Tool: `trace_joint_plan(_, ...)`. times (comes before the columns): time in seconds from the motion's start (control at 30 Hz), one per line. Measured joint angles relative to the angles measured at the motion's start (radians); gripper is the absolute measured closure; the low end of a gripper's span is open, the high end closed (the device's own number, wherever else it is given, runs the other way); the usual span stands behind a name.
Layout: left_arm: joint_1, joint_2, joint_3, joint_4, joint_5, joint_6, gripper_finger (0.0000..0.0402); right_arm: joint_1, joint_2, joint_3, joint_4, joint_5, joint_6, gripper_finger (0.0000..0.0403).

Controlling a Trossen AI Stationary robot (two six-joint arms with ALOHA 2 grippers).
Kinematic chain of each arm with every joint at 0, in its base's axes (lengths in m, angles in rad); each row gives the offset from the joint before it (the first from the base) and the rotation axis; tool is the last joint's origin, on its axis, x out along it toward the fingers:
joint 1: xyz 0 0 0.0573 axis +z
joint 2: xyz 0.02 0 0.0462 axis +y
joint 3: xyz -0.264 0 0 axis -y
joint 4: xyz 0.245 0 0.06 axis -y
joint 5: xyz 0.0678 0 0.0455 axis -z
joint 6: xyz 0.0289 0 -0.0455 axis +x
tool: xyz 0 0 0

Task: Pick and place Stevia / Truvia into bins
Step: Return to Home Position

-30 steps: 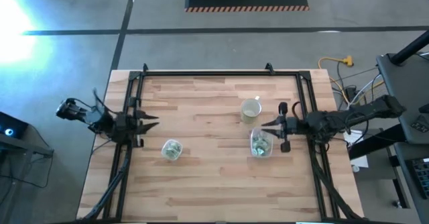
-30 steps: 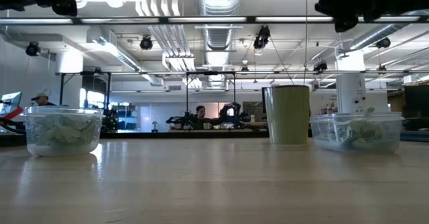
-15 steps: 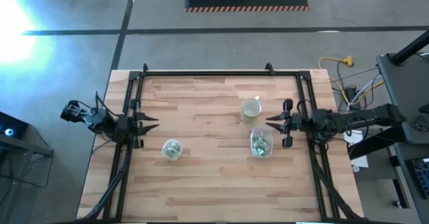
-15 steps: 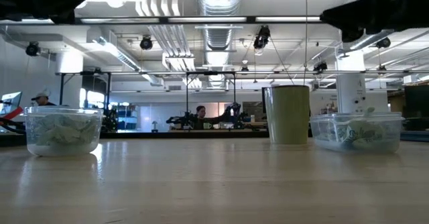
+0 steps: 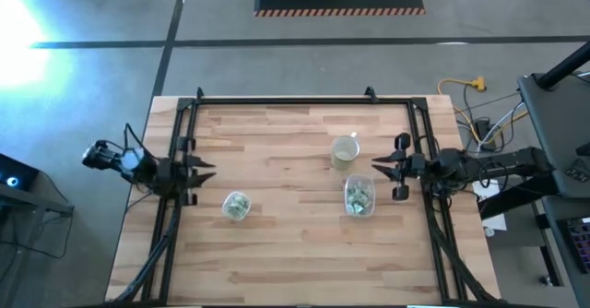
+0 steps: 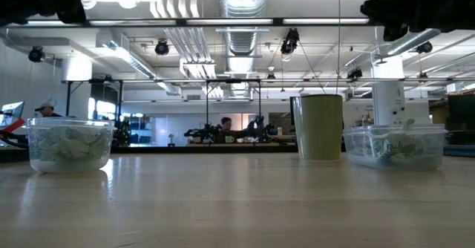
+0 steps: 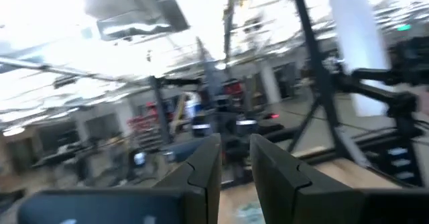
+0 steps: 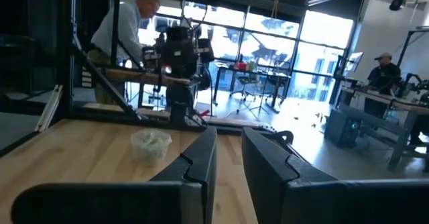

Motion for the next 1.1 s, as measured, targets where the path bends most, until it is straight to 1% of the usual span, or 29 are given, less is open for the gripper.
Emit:
trace_joint_plan(0.07, 0.011, 0.033, -0.049, 0.067, 0.055, -0.014, 0.0338, 0.000, 0.002, -0.002, 0.013, 0.000, -0.006, 0.0342)
trace_joint_plan(0.17, 0.029, 0.092, -0.096, 0.168, 0.065, -0.040, 0.0338, 0.000, 0.009, -0.006, 0.038, 0.000, -0.022, 0.0342)
trace_joint_plan(0.33, 0.068, 0.125, -0.061, 0.186, 0.054, -0.040, 0.0338, -0.003, 0.006, 0.000, 0.047, 0.000, -0.057, 0.0342)
trace_joint_plan(0.47, 0.123, 0.123, -0.059, 0.173, 0.056, -0.032, 0.0338, -0.028, 0.006, -0.004, 0.040, 0.001, -0.059, 0.0342)
trace_joint_plan(0.6, 0.206, 0.125, -0.075, 0.135, 0.084, -0.071, 0.0338, -0.080, 0.006, -0.012, 0.038, -0.010, -0.039, 0.0342)
trace_joint_plan(0.7, 0.268, 0.119, -0.076, 0.119, 0.131, -0.088, 0.0338, -0.126, 0.007, -0.020, 0.037, -0.065, -0.026, 0.0342)
trace_joint_plan(0.77, 0.292, 0.112, -0.075, 0.120, 0.179, -0.089, 0.0338, -0.155, 0.007, -0.022, 0.037, -0.115, -0.016, 0.0342)
trace_joint_plan(0.83, 0.303, 0.110, -0.075, 0.117, 0.197, -0.087, 0.0338, -0.176, 0.007, -0.023, 0.037, -0.156, -0.009, 0.0342)
trace_joint_plan(0.93, 0.307, 0.093, -0.078, 0.074, 0.194, -0.082, 0.0338, -0.184, 0.007, -0.028, 0.035, -0.180, -0.007, 0.0342)
trace_joint_plan(1.0, 0.307, 0.079, -0.080, 0.032, 0.165, -0.082, 0.0338, -0.187, 0.007, -0.033, 0.033, -0.176, -0.007, 0.0342)
trace_joint_plan(1.1, 0.307, 0.040, -0.081, -0.007, 0.115, -0.082, 0.0338, -0.189, 0.007, -0.044, 0.033, -0.119, 0.011, 0.0342)
